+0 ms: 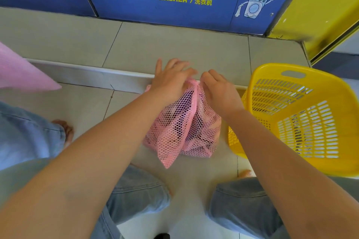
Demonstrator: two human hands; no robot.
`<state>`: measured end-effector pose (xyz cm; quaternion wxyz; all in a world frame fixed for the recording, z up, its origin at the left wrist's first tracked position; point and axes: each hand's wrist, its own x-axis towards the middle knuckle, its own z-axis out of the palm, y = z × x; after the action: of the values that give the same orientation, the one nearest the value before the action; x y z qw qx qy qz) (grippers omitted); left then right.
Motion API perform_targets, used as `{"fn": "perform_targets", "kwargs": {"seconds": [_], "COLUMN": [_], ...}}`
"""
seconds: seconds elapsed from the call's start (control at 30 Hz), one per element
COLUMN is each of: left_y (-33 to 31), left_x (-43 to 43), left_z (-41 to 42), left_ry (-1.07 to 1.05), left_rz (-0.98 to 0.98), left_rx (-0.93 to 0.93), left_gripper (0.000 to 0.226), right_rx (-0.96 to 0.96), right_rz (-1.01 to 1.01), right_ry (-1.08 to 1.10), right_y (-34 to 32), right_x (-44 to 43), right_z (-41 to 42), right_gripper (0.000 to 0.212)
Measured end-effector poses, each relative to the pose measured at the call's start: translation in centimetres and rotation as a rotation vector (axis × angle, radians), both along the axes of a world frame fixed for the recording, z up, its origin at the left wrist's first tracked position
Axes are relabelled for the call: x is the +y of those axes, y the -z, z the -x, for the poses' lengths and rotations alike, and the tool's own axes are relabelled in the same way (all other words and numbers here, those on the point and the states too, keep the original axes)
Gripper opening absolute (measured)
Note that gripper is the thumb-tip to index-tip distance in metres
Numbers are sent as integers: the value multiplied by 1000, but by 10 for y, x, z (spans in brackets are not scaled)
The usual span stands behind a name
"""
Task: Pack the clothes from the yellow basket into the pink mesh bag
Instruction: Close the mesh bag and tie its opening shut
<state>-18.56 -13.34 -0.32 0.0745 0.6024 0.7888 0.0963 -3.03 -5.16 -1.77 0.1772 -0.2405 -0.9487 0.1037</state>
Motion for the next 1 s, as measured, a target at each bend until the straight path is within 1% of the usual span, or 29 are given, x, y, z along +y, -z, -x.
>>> {"fn": "perform_targets", "kwargs": {"seconds": [0.07, 0.1, 0.13, 0.2, 0.27, 0.3, 0.4, 0.47, 0.6, 0.7, 0.8, 0.87, 0.93, 0.97, 1.0], "left_y": [-1, -1, 1, 9, 17, 20, 20, 17, 17, 20, 21, 16, 11, 9, 8], "left_x": [0, -1, -4, -10, -15, -16, -12, -8, -7, -13, -21, -24, -20, -16, -12], "left_z": [-9, -13, -17, -27, -32, -33, -37, -41, -42, -39, -34, -29, -21, -15, -9], "left_ry": [-117, -182, -205, -147, -118, -139, -256, -283, -190, -111, -62, -80, -165, -203, -208], "left_rz": [-176, -233, -222, -71, 31, 36, 11, 4, -2, 8, 51, 8, -128, -166, -146], "left_rx": [7, -14, -12, 26, 24, 13, 7, 11, -47, -52, -145, -170, -159, -130, -102], "left_gripper": [24, 22, 29, 40, 41, 44, 50, 45, 30, 29, 26, 26, 13, 19, 33], "right_rx": [4, 7, 9, 6, 10, 15, 32, 28, 4, -41, -59, -39, -7, 4, 8], "right_rz": [24, 37, 48, 63, 78, 87, 99, 100, 55, 26, 40, 65, 98, 104, 102], "right_ry": [11, 15, 18, 22, 34, 35, 8, -12, 5, 63, 84, 75, 56, 40, 26], "right_y": [1, 1, 0, -1, -2, -3, -5, -7, -9, -10, -10, -11, -14, -16, -17], "right_x": [0, 1, 2, 3, 4, 4, 4, 3, 6, 11, 14, 14, 13, 13, 12], "right_z": [-1, -1, -1, 2, 4, 5, 5, 5, 6, 12, 19, 21, 22, 22, 22], "right_gripper": [5, 6, 7, 6, 8, 9, 9, 10, 9, 7, 6, 7, 10, 10, 11]}}
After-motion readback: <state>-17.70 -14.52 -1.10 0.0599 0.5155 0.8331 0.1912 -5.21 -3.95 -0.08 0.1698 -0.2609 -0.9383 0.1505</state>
